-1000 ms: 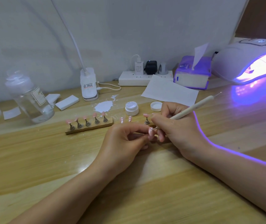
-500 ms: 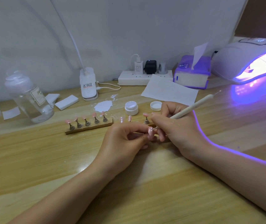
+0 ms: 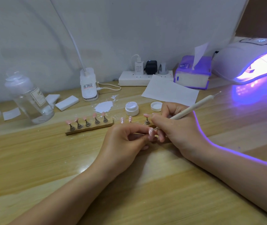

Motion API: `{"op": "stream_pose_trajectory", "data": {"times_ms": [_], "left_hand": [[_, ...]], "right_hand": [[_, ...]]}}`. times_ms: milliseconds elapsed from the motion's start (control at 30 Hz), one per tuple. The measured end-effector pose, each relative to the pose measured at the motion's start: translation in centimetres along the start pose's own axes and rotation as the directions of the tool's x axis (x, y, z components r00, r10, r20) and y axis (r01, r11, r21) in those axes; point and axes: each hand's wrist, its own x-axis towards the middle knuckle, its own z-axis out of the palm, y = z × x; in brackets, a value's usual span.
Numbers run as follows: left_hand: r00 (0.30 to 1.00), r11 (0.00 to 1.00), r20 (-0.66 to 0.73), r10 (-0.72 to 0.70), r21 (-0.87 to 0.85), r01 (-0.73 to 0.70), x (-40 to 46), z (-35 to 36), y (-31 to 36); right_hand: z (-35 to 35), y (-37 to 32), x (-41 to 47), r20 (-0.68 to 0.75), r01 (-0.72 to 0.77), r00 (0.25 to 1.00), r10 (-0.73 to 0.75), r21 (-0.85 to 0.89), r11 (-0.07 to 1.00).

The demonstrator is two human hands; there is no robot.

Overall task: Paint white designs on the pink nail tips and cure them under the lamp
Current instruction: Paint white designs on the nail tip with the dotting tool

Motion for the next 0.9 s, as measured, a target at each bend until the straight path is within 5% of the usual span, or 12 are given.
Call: {"op": "stream_pose_trajectory", "data": {"times_ms": [900], "left_hand": [[1.000,1.000,-0.023,0.006,-0.011,-0.006,0.03,0.12,-0.07]], "right_hand": [[-0.37,0.11,0.28,-0.012,0.022,1.000,-0.021,0.043,0.999]]}}
